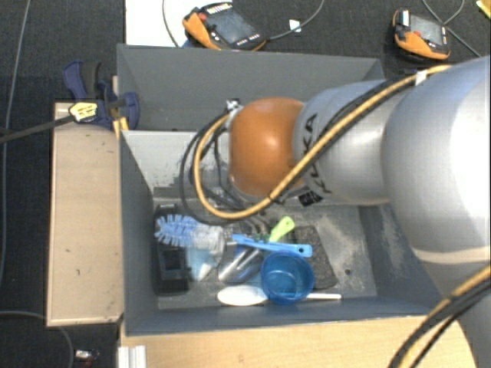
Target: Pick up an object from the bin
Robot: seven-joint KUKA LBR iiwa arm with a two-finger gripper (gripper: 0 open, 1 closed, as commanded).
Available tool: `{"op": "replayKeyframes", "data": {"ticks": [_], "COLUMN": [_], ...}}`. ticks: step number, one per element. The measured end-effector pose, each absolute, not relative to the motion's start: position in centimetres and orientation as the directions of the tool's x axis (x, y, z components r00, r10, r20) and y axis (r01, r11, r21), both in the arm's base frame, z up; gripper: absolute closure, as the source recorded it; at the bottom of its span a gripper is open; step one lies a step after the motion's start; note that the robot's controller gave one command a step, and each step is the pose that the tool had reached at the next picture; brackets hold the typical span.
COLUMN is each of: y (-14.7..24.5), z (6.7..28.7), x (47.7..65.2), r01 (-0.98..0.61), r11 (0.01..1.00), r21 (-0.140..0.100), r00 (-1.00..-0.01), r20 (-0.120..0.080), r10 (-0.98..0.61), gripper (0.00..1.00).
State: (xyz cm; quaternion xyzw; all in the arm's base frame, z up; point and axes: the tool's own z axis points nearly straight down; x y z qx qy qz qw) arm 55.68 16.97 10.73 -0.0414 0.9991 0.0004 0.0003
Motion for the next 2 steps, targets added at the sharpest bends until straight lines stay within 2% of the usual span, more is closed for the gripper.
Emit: {"op": "replayKeyframes", "data": {"ticks": [1, 2], "y": [16.7, 12.0], "z": [8.0, 10.4], "x": [54.4, 49.6], "r01": [-0.149, -0.087], "r11": [0.989, 0.996], "r21": [0.003, -0.001], "r00": [-0.989, -0.996], "r20": [-0.013, 0.001], "r10": [-0.149, -0.087], "gripper": [0.0, 0.0]}}
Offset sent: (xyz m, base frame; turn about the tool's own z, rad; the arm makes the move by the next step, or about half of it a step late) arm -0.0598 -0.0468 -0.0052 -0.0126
